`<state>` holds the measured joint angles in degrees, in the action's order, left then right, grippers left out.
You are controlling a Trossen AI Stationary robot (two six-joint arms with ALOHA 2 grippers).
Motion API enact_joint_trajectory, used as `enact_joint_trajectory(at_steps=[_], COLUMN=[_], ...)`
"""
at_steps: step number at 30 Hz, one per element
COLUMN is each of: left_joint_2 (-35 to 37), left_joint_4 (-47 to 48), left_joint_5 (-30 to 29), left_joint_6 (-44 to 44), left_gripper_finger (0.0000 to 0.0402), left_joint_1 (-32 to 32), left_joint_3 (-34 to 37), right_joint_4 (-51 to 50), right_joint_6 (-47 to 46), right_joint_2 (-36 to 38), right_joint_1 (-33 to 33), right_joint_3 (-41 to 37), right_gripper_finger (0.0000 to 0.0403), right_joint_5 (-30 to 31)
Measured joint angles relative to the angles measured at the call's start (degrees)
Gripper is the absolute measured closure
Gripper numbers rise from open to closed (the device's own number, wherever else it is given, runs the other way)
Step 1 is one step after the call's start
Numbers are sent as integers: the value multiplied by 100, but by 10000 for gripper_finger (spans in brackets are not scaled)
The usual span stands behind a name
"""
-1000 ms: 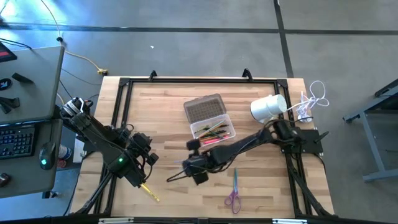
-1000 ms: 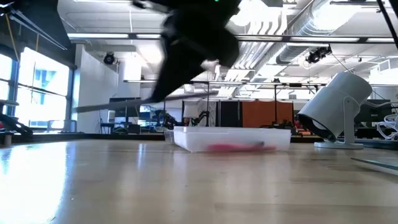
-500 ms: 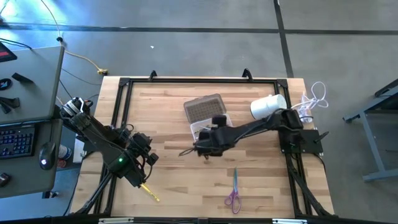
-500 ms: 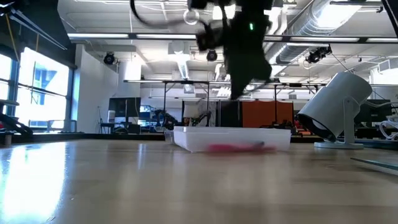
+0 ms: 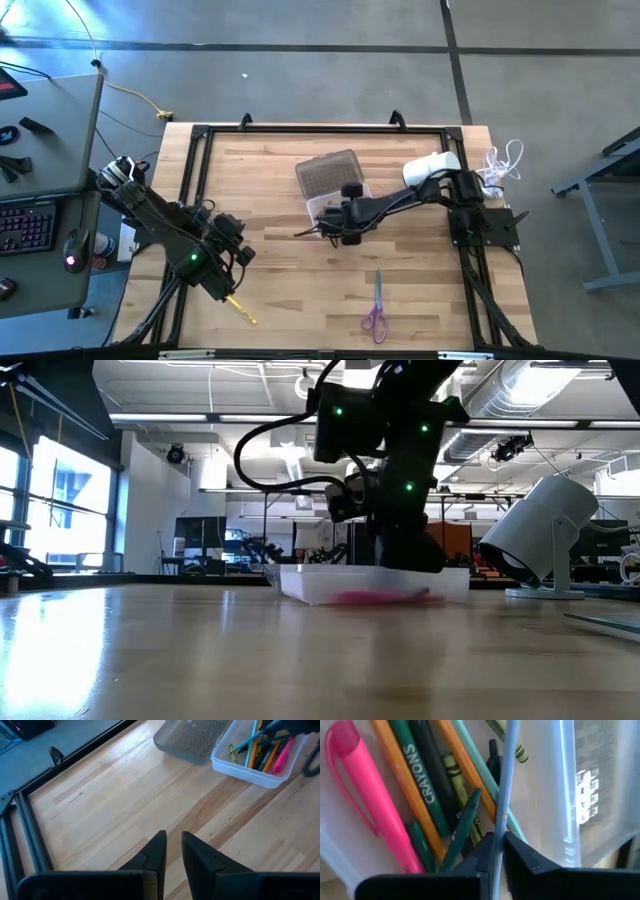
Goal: Pick & place school supplies into a supply box
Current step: Put the blue pencil into the gray supply box, then put the yellow pen into the gray supply box
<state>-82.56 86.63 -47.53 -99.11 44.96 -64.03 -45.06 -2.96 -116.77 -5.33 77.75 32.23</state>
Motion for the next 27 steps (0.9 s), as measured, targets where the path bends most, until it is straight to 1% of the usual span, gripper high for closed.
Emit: enact_joint_trajectory(at_steps=[2, 7, 9, 11, 13, 17, 19, 21, 23, 27], left_joint_2=[0, 0, 0, 0, 0, 0, 0, 0, 0, -84], left_joint_4=[-45, -175, -231, -309, -308, -576, -785, -1113, -1539, -2622], left_joint_5=[-2, 11, 243, 807, 1465, 2853, 3370, 3735, 3965, 4082], left_joint_6=[0, 274, 484, 732, 895, 1083, 1342, 1631, 1998, 3097], left_gripper_finger=[305, 305, 305, 305, 305, 305, 305, 305, 305, 305], left_joint_1=[0, 4, 2, 2, 4, 6, 8, 56, 128, 404], left_joint_3=[0, 0, 0, 0, 0, 0, 0, -1, 0, -2], right_joint_4=[-10, 29, -16, -115, -187, -165, -129, -90, -13, -8], right_joint_6=[-137, -122, -110, -107, -72, -111, -137, -126, -108, -135], right_joint_2=[0, 0, 0, 0, 0, 3, 4, 4, 9, 9], right_joint_1=[32, 38, -22, -105, -196, -394, -496, -590, -663, -739], right_joint_3=[44, 229, 366, 544, 722, 1085, 1198, 1280, 1312, 1265], right_gripper_finger=[370, 328, 315, 305, 301, 302, 304, 303, 304, 304], right_joint_5=[-119, 60, 238, 330, 264, 175, 174, 171, 174, 155])
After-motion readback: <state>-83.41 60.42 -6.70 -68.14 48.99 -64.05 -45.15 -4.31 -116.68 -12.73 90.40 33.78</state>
